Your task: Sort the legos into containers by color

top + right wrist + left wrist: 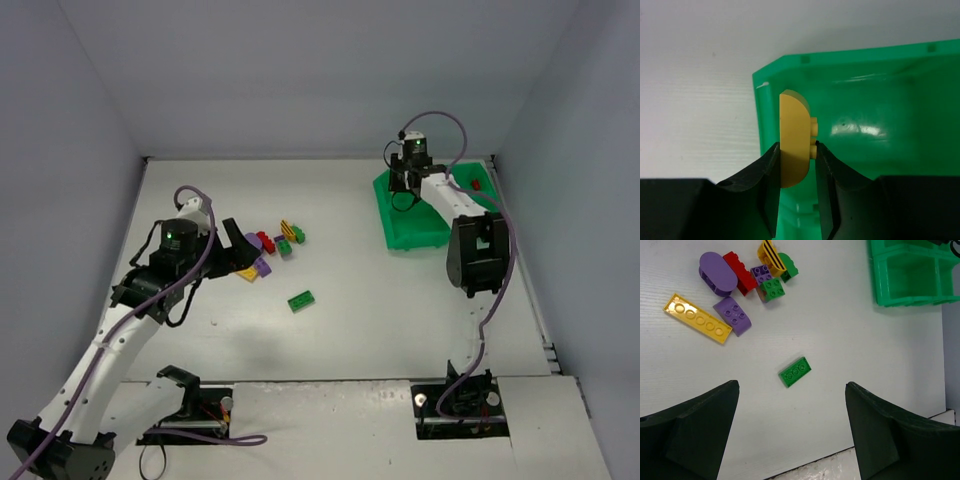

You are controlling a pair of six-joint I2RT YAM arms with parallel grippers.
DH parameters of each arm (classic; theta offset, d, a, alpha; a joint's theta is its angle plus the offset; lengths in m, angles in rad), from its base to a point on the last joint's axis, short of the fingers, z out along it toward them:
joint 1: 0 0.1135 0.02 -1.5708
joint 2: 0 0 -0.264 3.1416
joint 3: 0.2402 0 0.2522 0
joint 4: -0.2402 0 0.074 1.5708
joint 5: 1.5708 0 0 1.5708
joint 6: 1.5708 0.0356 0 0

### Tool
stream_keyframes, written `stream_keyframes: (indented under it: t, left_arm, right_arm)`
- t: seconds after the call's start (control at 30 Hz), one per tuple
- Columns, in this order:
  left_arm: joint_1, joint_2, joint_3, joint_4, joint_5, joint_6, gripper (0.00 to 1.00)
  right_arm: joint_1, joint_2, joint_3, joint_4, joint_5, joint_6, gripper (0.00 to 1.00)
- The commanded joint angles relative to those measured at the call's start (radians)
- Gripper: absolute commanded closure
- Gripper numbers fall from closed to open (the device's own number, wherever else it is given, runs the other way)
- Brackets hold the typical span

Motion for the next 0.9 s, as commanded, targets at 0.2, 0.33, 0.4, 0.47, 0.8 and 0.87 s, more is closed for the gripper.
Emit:
stream_keyframes:
  t: [0.2, 0.33, 0.4, 0.47, 0.8, 0.87]
  left_arm:
    - [0.001, 0.001, 0.013, -0.002, -0.074, -0.009, 0.19]
    - [0.001, 0.036, 0.016, -0.01, -0.094, -0.031, 0.19]
    - [0.001, 0.059, 0.018, -0.01, -0.109, -0.052, 0.19]
    - [0.001, 0.085, 0.024, -0.013, -0.121, -0.066, 0.19]
    - [0.001, 0.101, 0.053, -0.036, -0.164, -0.066, 0.2]
    - [0.001, 0.087, 0.051, -0.042, -0.164, -0.06, 0.2]
  right_arm:
    - [-0.077, 0.039, 0.144, 0.014, 0.023, -0.008, 0.71]
    - [-0.081, 0.042, 0.152, 0.005, 0.02, -0.031, 0.59]
    - [-0.081, 0.036, 0.147, 0.0, 0.018, -0.036, 0.55]
    - [-0.079, 0.024, 0.14, -0.001, 0.023, -0.039, 0.55]
    - [0.019, -0.192, 0.048, 0.005, -0.094, -0.122, 0.67]
    - [0.063, -0.243, 0.019, 0.003, -0.123, -0.162, 0.72]
